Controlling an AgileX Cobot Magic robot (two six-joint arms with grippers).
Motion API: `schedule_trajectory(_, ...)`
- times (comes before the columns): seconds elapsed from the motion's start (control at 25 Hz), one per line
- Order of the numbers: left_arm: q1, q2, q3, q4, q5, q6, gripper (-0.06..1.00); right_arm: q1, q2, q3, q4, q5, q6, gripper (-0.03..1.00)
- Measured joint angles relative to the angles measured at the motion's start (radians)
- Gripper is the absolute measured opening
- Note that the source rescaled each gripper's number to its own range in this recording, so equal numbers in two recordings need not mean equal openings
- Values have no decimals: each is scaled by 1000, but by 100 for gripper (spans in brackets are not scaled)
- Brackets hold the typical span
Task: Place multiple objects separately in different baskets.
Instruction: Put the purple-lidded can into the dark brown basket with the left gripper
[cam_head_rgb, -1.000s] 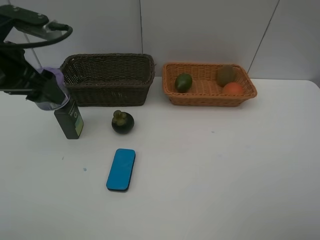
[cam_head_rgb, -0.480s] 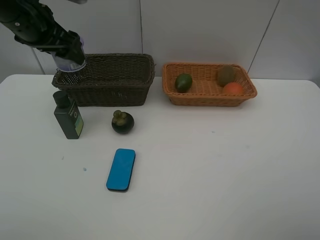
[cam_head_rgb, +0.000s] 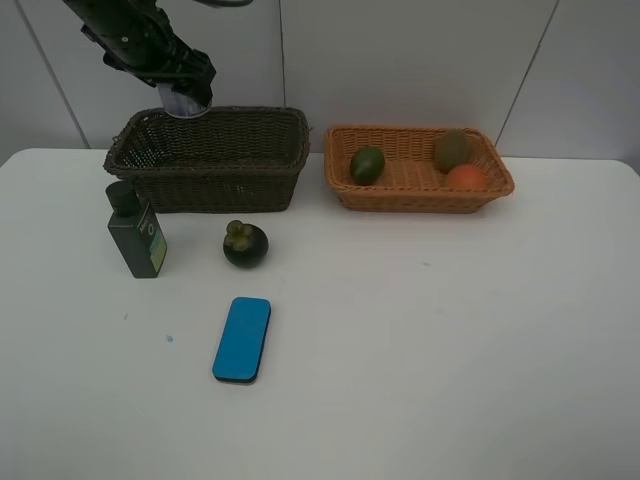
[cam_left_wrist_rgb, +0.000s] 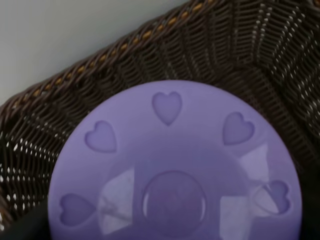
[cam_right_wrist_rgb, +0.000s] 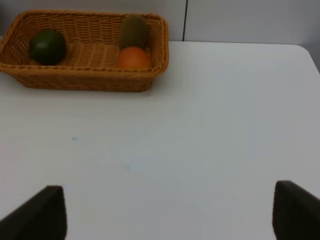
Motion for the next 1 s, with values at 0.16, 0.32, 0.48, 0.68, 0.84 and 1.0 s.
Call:
schedule_trajectory(0.16, 0, 71, -53, 0, -3, 0, 96, 0, 0, 0, 0, 0, 0, 100)
schedule_trajectory(0.32, 1, 124, -55, 0, -37, 9, 96, 0, 0, 0, 0, 0, 0, 100)
schedule_trajectory(0.48, 2, 145, -55, 0, -49, 35, 96, 0, 0, 0, -1, 0, 0, 100)
schedule_trajectory(0.68, 2, 145, -55, -1, -45, 38, 97, 0, 0, 0, -1, 0, 0, 100)
schedule_trajectory(0.84, 2, 145, -56, -8, -38, 18, 100, 0, 0, 0, -1, 0, 0, 100)
schedule_trajectory(1.0, 2, 145, -59, -16, -38, 16, 100, 0, 0, 0, -1, 0, 0, 100)
